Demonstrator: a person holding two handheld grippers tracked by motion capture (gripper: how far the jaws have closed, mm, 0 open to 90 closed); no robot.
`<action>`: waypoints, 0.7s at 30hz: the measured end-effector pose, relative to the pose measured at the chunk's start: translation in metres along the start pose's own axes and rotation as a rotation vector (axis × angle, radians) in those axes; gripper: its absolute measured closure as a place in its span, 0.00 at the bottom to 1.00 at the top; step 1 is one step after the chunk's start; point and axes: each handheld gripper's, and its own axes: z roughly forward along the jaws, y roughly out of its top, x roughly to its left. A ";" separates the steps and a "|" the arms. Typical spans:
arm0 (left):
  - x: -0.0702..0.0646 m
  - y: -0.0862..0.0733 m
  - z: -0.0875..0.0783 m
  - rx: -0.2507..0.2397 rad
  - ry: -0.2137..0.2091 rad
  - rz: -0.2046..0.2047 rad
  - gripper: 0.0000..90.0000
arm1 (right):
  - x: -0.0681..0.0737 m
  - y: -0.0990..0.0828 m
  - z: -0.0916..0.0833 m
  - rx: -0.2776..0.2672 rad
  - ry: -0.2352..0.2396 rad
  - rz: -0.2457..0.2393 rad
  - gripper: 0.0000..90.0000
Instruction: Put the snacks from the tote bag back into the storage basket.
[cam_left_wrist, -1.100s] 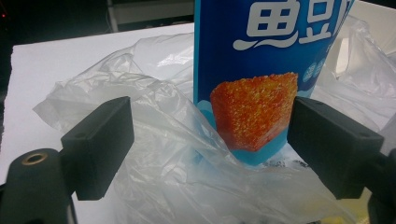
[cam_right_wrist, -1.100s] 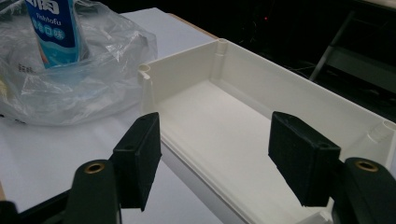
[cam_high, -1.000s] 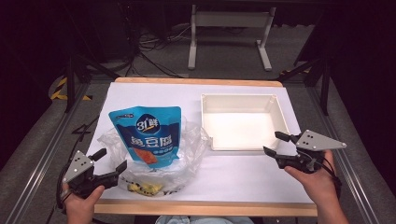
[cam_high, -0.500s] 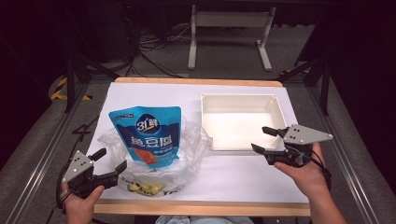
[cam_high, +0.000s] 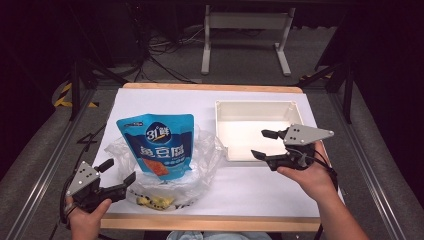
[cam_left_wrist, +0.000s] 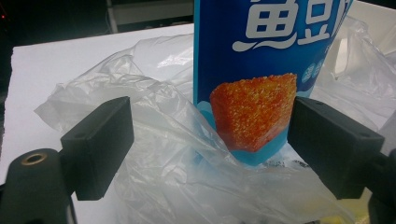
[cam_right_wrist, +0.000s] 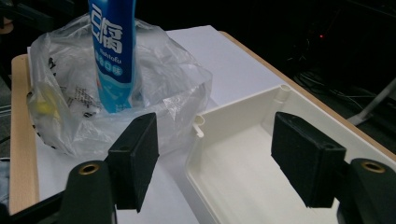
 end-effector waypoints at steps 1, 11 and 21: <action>0.000 0.000 0.000 0.000 -0.001 -0.001 0.17 | 0.000 0.002 0.003 -0.007 0.007 -0.007 0.36; 0.000 0.000 0.000 0.001 -0.004 0.004 0.17 | 0.005 0.015 0.025 -0.077 0.093 -0.028 0.37; 0.000 0.000 0.000 0.002 -0.005 0.002 0.17 | 0.009 0.027 0.052 -0.024 0.114 0.003 0.22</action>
